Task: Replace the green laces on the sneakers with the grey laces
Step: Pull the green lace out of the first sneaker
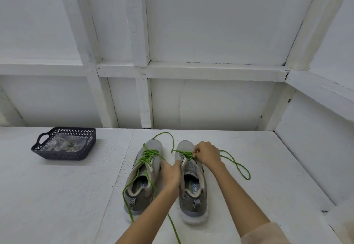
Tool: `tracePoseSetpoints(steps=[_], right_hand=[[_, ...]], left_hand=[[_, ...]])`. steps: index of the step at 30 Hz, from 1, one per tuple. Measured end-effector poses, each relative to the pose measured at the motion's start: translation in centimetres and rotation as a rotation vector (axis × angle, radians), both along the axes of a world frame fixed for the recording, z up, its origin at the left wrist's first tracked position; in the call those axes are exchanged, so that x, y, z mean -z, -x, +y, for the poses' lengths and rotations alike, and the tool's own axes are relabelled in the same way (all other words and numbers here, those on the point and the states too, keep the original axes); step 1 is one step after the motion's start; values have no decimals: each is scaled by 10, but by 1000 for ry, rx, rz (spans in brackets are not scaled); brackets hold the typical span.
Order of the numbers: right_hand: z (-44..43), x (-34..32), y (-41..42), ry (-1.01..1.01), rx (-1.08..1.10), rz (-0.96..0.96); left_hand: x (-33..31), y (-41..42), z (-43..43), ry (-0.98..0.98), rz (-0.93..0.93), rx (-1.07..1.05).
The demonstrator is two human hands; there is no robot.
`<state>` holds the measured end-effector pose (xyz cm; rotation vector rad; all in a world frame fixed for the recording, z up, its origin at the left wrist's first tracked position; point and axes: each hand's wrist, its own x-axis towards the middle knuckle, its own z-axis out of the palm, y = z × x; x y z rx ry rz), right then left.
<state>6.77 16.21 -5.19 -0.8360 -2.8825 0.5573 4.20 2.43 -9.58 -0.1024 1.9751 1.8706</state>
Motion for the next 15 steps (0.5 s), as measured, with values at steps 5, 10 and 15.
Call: tracePoseSetpoints(steps=[5,10,15], right_hand=[[-5,4,5,-23,-37,-12],[-5,1,10,-102,-91,-70],[-11,-2,14,-290,-206,-208]], left_hand=[[-9,-14,1,178,276,120],[6,-10,1,265,445,356],[5,-12,1,253,498,344]])
